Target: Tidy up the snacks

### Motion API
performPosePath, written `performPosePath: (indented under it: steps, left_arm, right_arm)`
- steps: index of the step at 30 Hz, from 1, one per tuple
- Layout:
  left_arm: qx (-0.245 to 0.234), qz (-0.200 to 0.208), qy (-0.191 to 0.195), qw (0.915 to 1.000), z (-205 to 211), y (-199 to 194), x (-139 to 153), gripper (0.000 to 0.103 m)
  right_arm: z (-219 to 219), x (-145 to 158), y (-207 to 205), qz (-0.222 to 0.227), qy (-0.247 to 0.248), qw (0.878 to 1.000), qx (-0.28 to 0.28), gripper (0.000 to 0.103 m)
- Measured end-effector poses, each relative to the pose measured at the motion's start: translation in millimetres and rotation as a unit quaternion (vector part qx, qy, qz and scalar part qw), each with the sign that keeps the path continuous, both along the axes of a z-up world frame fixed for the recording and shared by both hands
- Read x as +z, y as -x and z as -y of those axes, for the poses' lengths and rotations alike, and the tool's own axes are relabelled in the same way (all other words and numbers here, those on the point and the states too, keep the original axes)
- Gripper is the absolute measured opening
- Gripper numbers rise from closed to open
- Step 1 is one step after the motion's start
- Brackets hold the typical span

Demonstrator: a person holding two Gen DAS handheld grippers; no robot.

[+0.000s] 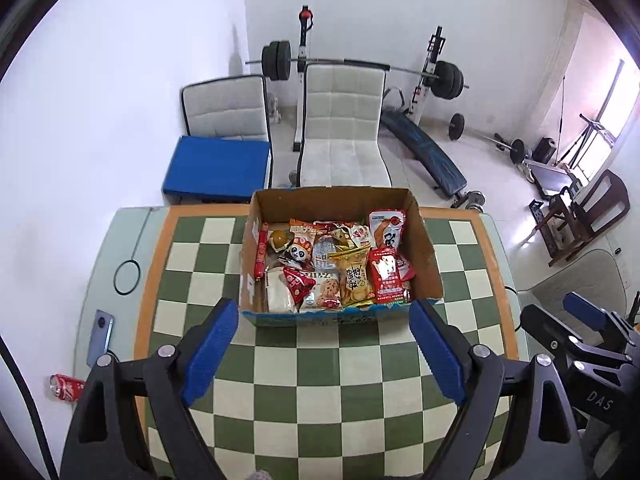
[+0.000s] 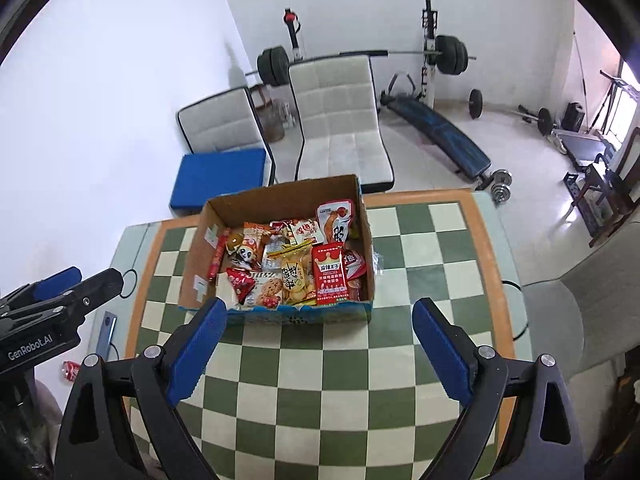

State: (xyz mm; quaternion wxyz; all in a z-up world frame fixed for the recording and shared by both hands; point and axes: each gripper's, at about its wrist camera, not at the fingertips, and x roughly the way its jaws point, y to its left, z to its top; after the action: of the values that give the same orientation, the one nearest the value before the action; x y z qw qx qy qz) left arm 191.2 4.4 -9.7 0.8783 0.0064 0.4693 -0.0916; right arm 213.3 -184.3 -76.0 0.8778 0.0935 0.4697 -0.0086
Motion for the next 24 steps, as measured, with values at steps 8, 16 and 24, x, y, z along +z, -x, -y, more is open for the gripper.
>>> performPosePath:
  steps: [8, 16, 24]
  left_arm:
    - [-0.009, 0.036, 0.010, 0.9993, -2.0, 48.0, 24.6, 0.098]
    - [-0.011, 0.047, 0.014, 0.9987, 1.8, 73.7, 29.6, 0.098]
    - [0.002, 0.064, -0.005, 0.9979, 3.5, 76.1, 19.7, 0.098]
  right_arm:
    - [-12.6, 39.4, 64.2, 0.036, 0.031, 0.999, 0.003, 0.096]
    - [-26.5, 63.6, 100.6, 0.057, 0.058, 0.997, 0.019, 0.096]
    - [-26.9, 68.4, 109.0, 0.073, 0.069, 0.995, 0.002, 0.097]
